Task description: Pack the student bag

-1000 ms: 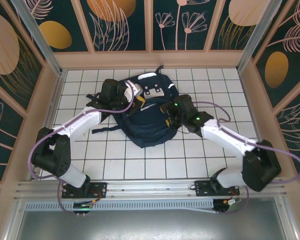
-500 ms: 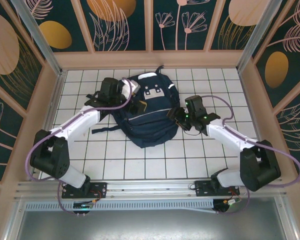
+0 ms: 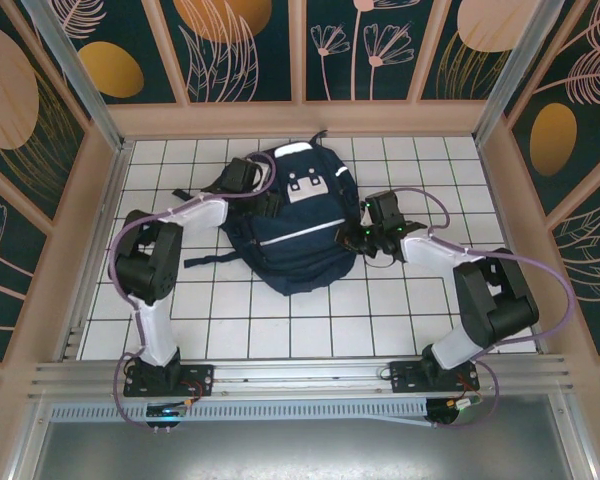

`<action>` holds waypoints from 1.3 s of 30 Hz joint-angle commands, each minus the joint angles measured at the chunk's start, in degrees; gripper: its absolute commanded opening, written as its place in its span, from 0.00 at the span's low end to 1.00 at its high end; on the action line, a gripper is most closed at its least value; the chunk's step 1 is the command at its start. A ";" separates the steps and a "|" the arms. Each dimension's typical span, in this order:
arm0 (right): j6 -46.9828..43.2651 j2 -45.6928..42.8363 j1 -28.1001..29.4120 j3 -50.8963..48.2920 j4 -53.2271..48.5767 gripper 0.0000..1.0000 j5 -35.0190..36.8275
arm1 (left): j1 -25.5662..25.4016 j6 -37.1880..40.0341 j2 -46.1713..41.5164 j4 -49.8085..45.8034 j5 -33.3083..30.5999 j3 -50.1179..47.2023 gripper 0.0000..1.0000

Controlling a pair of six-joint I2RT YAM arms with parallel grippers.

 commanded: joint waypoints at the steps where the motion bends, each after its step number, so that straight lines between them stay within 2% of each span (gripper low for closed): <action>1: -6.64 2.62 -4.06 2.60 1.85 0.11 -0.80 | 0.02 -2.52 -2.53 0.33 6.70 -3.81 0.92; 5: -8.76 5.79 -9.09 3.67 5.81 0.09 -6.99 | -0.64 -4.89 -9.13 4.13 14.05 -15.20 0.94; 10: -11.85 10.97 -11.23 7.71 7.60 0.09 -7.87 | -5.42 -4.22 -18.33 1.86 13.71 -24.73 0.93; 14: -15.02 16.31 -11.63 13.40 8.51 0.16 -6.93 | -6.74 -2.66 -23.66 -0.60 18.65 -25.66 0.91; 15: -15.14 17.41 -11.83 14.48 8.62 0.19 -6.60 | -6.83 -2.12 -24.66 -1.40 18.80 -24.93 0.90; 17: -15.83 19.30 -12.77 17.36 9.30 0.29 -10.52 | -6.92 1.02 -26.28 -3.24 19.75 -22.48 0.86; 20: -12.97 17.85 -15.18 18.47 9.38 0.35 -15.02 | -7.36 14.54 -28.93 -6.90 21.83 -19.04 0.82; 22: -12.81 13.81 -16.09 16.75 6.95 0.37 -13.44 | -7.51 26.56 -31.08 -6.28 22.45 -19.52 0.84; 25: -14.48 6.45 -16.24 13.06 1.13 0.40 -10.48 | -7.71 48.58 -35.36 1.30 23.59 -25.52 0.87; 26: -14.78 3.68 -16.23 11.20 -0.86 0.41 -9.76 | -7.79 52.87 -35.82 5.75 23.19 -27.23 0.89; 28: -14.71 -1.93 -15.88 6.83 -2.82 0.42 -8.50 | -7.75 54.94 -33.78 10.79 20.95 -26.46 0.90; 32: -14.03 -12.50 -15.11 -1.46 -5.03 0.43 -8.08 | -8.30 62.80 -25.24 3.58 20.78 -18.76 0.81; 36: -13.53 -19.89 -13.77 -5.68 -7.81 0.43 -7.65 | -9.80 70.67 -22.34 3.25 20.25 -18.71 0.81; 39: -12.52 -24.06 -12.16 -7.34 -8.12 0.44 -6.42 | -11.40 71.95 -19.73 0.77 18.01 -16.29 0.81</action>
